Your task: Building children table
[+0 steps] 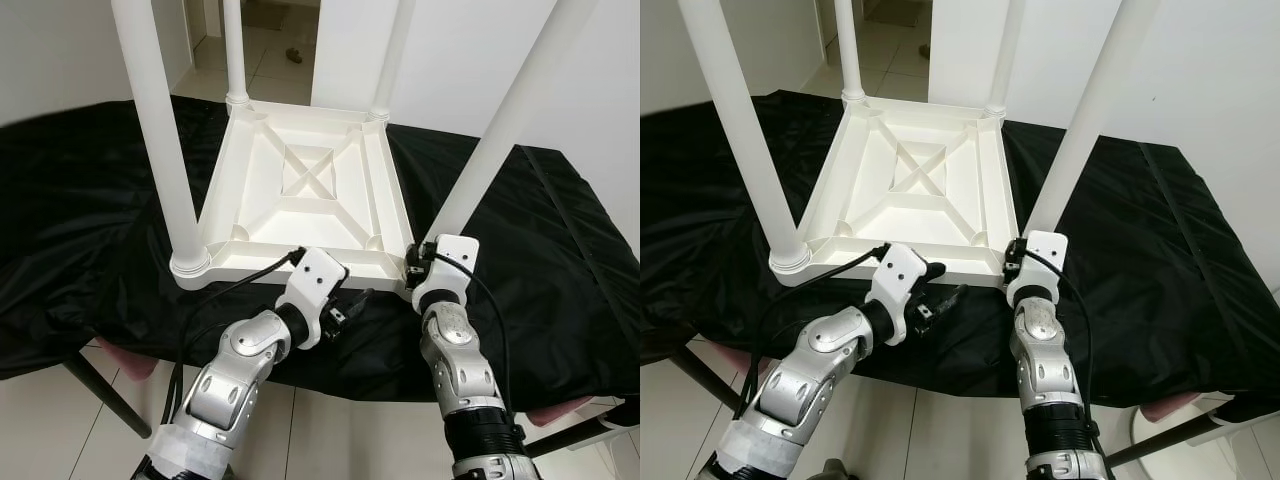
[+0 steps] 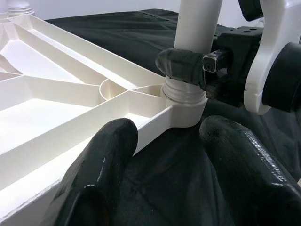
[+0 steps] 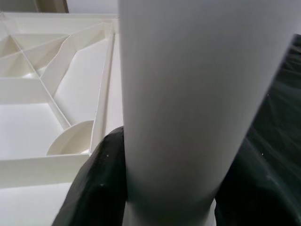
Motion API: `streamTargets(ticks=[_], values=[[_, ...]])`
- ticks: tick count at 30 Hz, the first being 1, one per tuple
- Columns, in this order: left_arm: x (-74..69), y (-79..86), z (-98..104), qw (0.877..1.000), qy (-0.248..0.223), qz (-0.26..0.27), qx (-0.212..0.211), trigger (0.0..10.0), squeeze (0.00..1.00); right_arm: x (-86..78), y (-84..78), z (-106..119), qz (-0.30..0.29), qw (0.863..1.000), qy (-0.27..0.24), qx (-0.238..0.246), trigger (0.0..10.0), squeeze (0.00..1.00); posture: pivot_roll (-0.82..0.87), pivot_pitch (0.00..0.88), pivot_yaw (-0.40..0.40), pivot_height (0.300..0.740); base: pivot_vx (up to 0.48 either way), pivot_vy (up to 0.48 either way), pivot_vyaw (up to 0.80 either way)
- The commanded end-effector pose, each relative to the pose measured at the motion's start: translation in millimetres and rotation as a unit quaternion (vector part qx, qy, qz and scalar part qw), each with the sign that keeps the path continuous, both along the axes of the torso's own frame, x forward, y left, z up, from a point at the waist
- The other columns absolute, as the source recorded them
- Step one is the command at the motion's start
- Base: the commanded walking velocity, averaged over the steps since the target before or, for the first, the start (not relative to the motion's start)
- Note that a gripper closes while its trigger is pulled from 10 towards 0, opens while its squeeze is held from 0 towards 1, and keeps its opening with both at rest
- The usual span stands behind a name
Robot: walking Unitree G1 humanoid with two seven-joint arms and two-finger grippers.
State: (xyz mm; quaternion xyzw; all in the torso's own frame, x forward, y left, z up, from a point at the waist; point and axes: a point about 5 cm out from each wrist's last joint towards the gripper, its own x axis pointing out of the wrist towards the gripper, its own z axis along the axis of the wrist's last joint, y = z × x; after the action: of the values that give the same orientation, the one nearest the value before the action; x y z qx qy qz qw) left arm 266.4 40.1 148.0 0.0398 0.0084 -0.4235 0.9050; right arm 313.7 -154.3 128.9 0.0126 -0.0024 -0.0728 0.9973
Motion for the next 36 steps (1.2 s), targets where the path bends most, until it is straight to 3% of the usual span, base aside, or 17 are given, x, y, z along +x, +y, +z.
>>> streamTargets(ticks=[1, 7, 10, 12, 13, 15, 16, 17, 19, 22, 26, 33, 34, 35, 36], values=[[2.3, 1.1, 0, 1.0, -0.002, 0.024, 0.006, 10.0, 0.0, -1.1, -5.7, 0, 0.001, 1.0, 0.001, 0.002, 10.0, 1.0, 0.04, 0.005, -0.067, 0.74, 0.0, 0.0, 0.0], [2.3, 1.8, 0, 1.0, -0.002, 0.026, 0.007, 10.0, 0.0, -4.2, -11.4, 11, 0.03, 0.999, -0.035, -0.015, 10.0, 1.0, 0.04, 0.002, -0.066, 0.74, 0.0, 0.0, 0.0], [2.4, 2.5, 0, 1.0, -0.002, 0.027, 0.007, 10.0, 0.0, -9.9, -18.1, 11, 0.104, 0.993, -0.037, -0.034, 10.0, 1.0, 0.04, 0.0, -0.064, 0.74, 0.0, 0.0, 0.0], [2.4, 2.5, 0, 1.0, -0.002, 0.027, 0.007, 10.0, 0.0, -9.9, -18.1, 11, 0.104, 0.993, -0.037, -0.034, 10.0, 1.0, 0.04, 0.0, -0.064, 0.74, 0.0, 0.0, 0.0], [2.7, 2.7, 0, 1.0, -0.002, 0.026, 0.007, 10.0, 0.0, -12.5, -18.7, 10, 0.16, 0.986, -0.032, -0.037, 10.0, 0.59, 0.03, 0.0, -0.062, 0.74, 0.0, 0.0, 0.0], [2.8, 2.8, 0, 1.0, -0.003, 0.026, 0.007, 10.0, 0.0, -13.4, -18.9, 10, 0.18, 0.983, -0.031, -0.033, 10.0, 0.59, 0.03, 0.0, -0.062, 0.74, 0.0, 0.0, 0.0], [3.4, 2.6, 1, 1.0, -0.004, 0.025, 0.007, 10.0, 0.0, -14.9, -19.8, 10, 0.225, 0.973, -0.03, -0.037, 10.0, 0.0, 0.03, 0.0, -0.056, 0.74, 0.0, 0.0, 0.0], [3.4, 2.6, 1, 1.0, -0.004, 0.025, 0.007, 10.0, 0.0, -14.9, -19.8, 10, 0.225, 0.973, -0.03, -0.037, 10.0, 0.0, 0.03, 0.0, -0.056, 0.74, 0.0, 0.0, 0.0], [4.5, 2.1, 2, 1.0, -0.006, 0.022, 0.008, 10.0, 0.0, -15.8, -23.6, 11, 0.289, 0.955, -0.027, -0.06, 10.0, 0.0, 0.03, 0.0, -0.049, 0.74, 0.0, 0.0, 0.0], [5.5, 1.8, 2, 1.0, -0.008, 0.019, 0.009, 10.0, 0.0, -12.8, -29.6, 11, 0.319, 0.943, -0.025, -0.086, 10.0, 0.0, 0.03, 0.0, -0.045, 0.74, 0.0, 0.0, 0.0], [6.6, 1.6, 3, 1.0, -0.01, 0.016, 0.01, 10.0, 0.0, 0.4, -39.3, 12, 0.326, 0.938, -0.024, -0.117, 10.0, 0.0, 0.03, 0.0, -0.043, 0.74, 0.0, 0.0, 0.0], [7.5, 0.9, 5, 1.0, -0.012, 0.016, 0.009, 10.0, 0.0, 11.8, -41.2, 7, 0.333, 0.933, -0.012, -0.133, 10.0, 0.0, 0.04, 0.0, -0.045, 0.74, 0.0, 0.0, 0.0], [7.5, 1.0, 5, 1.0, -0.012, 0.017, 0.009, 10.0, 0.0, 14.1, -41.5, 4, 0.339, 0.932, -0.003, -0.133, 5.6, 0.0, 0.04, 0.0, -0.044, 0.74, 0.0, 0.0, 0.0], [7.5, 1.0, 5, 1.0, -0.012, 0.017, 0.009, 10.0, 0.0, 14.1, -41.5, 4, 0.339, 0.932, -0.003, -0.133, 5.6, 0.0, 0.04, 0.0, -0.044, 0.74, 0.0, 0.0, 0.0], [7.5, 1.0, 5, 1.0, -0.012, 0.018, 0.009, 10.0, 0.0, 15.2, -42.1, 1, 0.347, 0.929, 0.006, -0.127, 0.2, 0.0, 0.04, 0.0, -0.044, 0.74, 0.0, 0.0, 0.0]])
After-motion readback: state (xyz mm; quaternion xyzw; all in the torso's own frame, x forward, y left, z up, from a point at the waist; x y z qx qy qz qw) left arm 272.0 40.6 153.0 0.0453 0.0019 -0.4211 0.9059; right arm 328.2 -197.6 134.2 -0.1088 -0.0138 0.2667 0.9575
